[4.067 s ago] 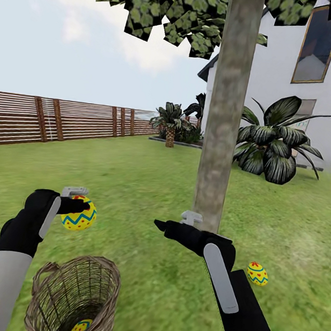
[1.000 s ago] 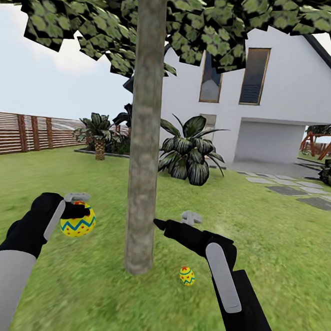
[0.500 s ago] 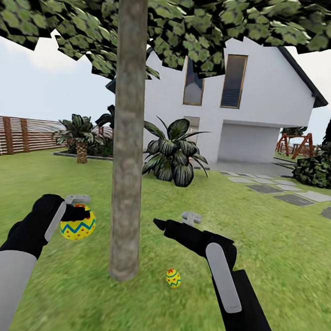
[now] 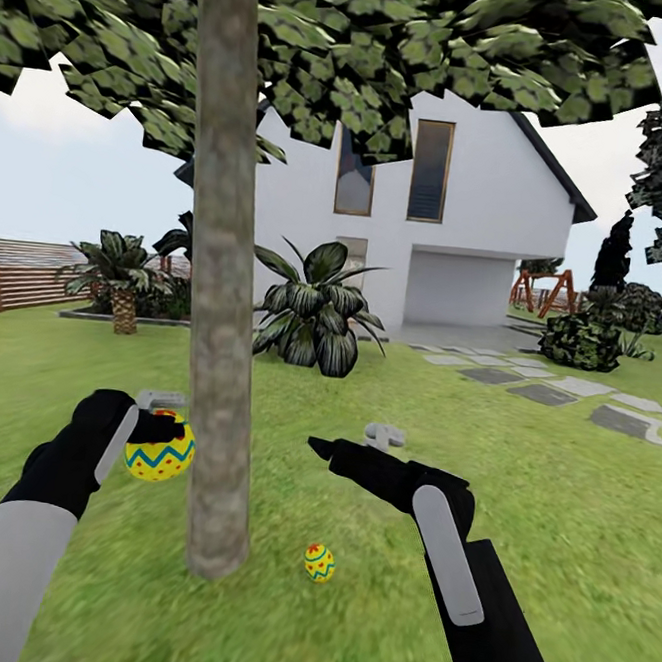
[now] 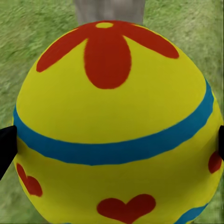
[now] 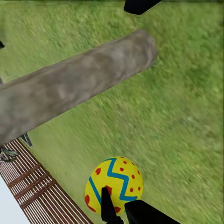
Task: Take the three Easter eggs out of the wicker basket on the lawn in the garden, then place them on the lawn next to a single tree (choose any tree) so that all three eggs are next to the same tree and none are left in the basket.
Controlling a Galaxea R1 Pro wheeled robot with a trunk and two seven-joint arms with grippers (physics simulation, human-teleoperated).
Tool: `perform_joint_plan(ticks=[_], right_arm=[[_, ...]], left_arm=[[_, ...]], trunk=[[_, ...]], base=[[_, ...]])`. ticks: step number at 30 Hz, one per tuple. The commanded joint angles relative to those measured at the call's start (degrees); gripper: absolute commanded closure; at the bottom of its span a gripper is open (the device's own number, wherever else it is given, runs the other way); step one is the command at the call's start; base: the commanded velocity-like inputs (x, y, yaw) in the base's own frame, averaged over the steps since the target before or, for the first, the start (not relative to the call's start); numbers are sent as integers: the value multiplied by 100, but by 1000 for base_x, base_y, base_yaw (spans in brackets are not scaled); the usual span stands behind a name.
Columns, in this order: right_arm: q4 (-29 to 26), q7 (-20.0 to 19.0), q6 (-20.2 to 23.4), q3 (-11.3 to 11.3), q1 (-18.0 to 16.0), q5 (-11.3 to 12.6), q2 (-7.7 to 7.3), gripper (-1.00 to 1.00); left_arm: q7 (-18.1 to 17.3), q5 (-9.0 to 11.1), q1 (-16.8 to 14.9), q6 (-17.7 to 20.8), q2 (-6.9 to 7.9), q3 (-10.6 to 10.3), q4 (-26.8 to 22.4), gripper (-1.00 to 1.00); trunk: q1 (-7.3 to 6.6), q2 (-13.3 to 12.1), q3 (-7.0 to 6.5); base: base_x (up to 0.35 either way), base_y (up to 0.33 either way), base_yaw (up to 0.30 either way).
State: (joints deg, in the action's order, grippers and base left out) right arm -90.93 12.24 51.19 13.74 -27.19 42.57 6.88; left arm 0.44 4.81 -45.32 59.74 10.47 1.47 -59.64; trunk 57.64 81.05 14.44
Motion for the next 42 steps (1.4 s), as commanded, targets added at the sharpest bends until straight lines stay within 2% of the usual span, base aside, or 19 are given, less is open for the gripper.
perform_joint_plan(ticks=[1,4,7,11,14,18,21,24,27,32,34,37,42], right_arm=[[-4,60,14,0,-6,63,3,-100],[-4,60,14,-21,-6,95,-1,-100],[-4,60,14,-43,-6,113,-2,-100],[-4,60,14,-146,-6,119,-3,-100],[-4,60,18,-230,-6,120,-3,-100],[-4,61,22,-263,-6,118,-3,-100],[-4,74,22,-271,-6,119,-3,-100],[-4,76,22,-271,-6,120,-3,-100],[-4,77,22,-272,-6,118,-2,-100],[-4,77,21,-283,-6,116,-3,-100],[-4,77,21,-313,-6,117,-3,-100],[-4,77,22,-473,-6,121,-3,-100],[-4,77,22,-498,-6,122,-2,-100]], left_arm=[[10,27,-3,26,-22,-14,-5,100],[15,29,-5,26,-71,-125,89,100],[17,28,-11,26,-155,-180,529,100],[17,27,-21,26,-344,-207,1091,100],[26,26,-28,26,-610,-287,1672,100],[114,23,-86,26,-744,-390,2022,100],[160,28,-207,26,-773,-434,2313,100],[153,38,-277,26,-781,-445,2476,100],[206,58,-295,26,-777,-485,2473,100],[378,65,-301,26,-781,-678,2477,100],[399,65,-302,26,-782,-697,2483,100],[411,64,-302,26,-783,-708,2504,100],[413,64,-302,26,-783,-710,2524,100]], trunk=[[-22,-37,-17],[-88,-157,-91],[-154,-278,-165],[-242,-438,-264],[-308,-558,-329],[-396,-719,-404],[-462,-839,-458],[-462,-839,-458],[-462,-839,-458],[-462,-839,-469],[-462,-839,-480],[-462,-839,-486],[-462,-839,-487]], base=[[0,0,-215],[0,0,-215],[0,0,-215],[0,0,-215],[0,0,-126],[0,0,-28],[0,0,-4],[0,0,0],[0,0,0],[0,-147,-83],[0,-253,-173],[0,-270,-71],[52,-270,-8]])
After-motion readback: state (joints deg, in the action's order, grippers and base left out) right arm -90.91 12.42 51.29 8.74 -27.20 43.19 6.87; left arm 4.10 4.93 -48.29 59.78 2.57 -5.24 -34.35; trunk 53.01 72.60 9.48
